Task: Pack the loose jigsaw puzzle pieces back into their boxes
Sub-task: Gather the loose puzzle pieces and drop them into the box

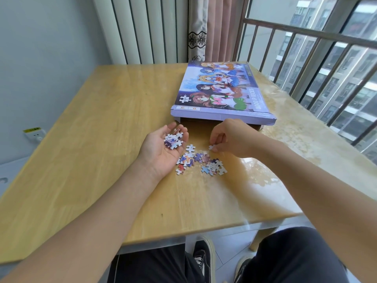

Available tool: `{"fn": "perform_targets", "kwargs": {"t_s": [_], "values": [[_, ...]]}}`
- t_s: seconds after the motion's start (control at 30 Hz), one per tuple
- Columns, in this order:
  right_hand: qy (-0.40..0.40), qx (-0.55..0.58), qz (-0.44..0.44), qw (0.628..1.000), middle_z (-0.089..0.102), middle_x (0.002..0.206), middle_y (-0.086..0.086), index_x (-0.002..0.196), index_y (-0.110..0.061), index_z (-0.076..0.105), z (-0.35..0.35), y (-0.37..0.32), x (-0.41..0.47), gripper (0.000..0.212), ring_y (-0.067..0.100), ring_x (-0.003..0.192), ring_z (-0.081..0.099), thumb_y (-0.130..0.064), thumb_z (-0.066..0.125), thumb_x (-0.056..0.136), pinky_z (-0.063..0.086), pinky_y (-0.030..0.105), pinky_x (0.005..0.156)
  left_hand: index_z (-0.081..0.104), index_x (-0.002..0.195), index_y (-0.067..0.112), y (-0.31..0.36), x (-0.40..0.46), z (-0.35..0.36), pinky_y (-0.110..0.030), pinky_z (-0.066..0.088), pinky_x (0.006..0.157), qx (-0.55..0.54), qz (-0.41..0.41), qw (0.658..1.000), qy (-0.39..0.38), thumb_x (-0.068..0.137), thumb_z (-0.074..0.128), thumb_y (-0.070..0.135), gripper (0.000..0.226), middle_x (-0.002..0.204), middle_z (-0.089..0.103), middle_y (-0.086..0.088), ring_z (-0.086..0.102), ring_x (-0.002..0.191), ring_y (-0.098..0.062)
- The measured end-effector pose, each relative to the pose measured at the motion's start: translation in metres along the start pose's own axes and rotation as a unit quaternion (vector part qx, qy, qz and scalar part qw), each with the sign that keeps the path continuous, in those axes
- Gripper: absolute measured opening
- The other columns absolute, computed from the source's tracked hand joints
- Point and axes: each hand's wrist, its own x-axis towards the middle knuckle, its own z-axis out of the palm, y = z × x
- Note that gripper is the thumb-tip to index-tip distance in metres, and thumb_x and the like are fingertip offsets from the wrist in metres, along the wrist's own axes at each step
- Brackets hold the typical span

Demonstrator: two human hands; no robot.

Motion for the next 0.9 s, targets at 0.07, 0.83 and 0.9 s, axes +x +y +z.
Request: {"fn": "perform_targets", "kwargs": {"t_s": [0.07, 0.83, 0.9], "values": [[-0.019, -0.017, -0.004, 1.000, 0.063, 0.075, -0.010, 0.089, -0.020, 0.072, -0.0022, -0.0018, 0.0026, 0.009, 0.018, 0.079, 0.064, -0.020, 0.080, 0.084, 0.046, 0.026, 0.067, 0.059, 0.114, 0.001, -0.0001, 0.0001, 0.0009, -0.036, 0.057, 0.086, -0.001, -0.001, 1.000, -0.001, 0.103, 0.047, 0.016, 0.023, 0.110, 0.062, -0.017, 0.064, 0.098, -0.028], [-0.031, 0.025, 0.023, 0.999, 0.072, 0.086, -0.002, 0.101, -0.018, 0.073, -0.0041, -0.0004, 0.0033, 0.024, 0.017, 0.080, 0.067, -0.021, 0.084, 0.079, 0.054, 0.030, 0.073, 0.061, 0.121, 0.002, -0.0009, 0.0010, 0.0023, -0.035, 0.057, 0.089, 0.022, 0.003, 1.000, 0.004, 0.104, 0.046, 0.019, 0.028, 0.111, 0.065, -0.015, 0.066, 0.103, -0.027], [-0.033, 0.022, 0.029, 0.999, 0.072, 0.084, -0.001, 0.098, -0.017, 0.074, -0.0051, -0.0012, 0.0032, 0.024, 0.019, 0.079, 0.068, -0.022, 0.085, 0.078, 0.056, 0.033, 0.073, 0.061, 0.121, 0.002, -0.0008, 0.0010, 0.0029, -0.035, 0.057, 0.088, 0.025, 0.003, 1.000, 0.004, 0.103, 0.046, 0.018, 0.028, 0.111, 0.065, -0.015, 0.065, 0.104, -0.028]]}}
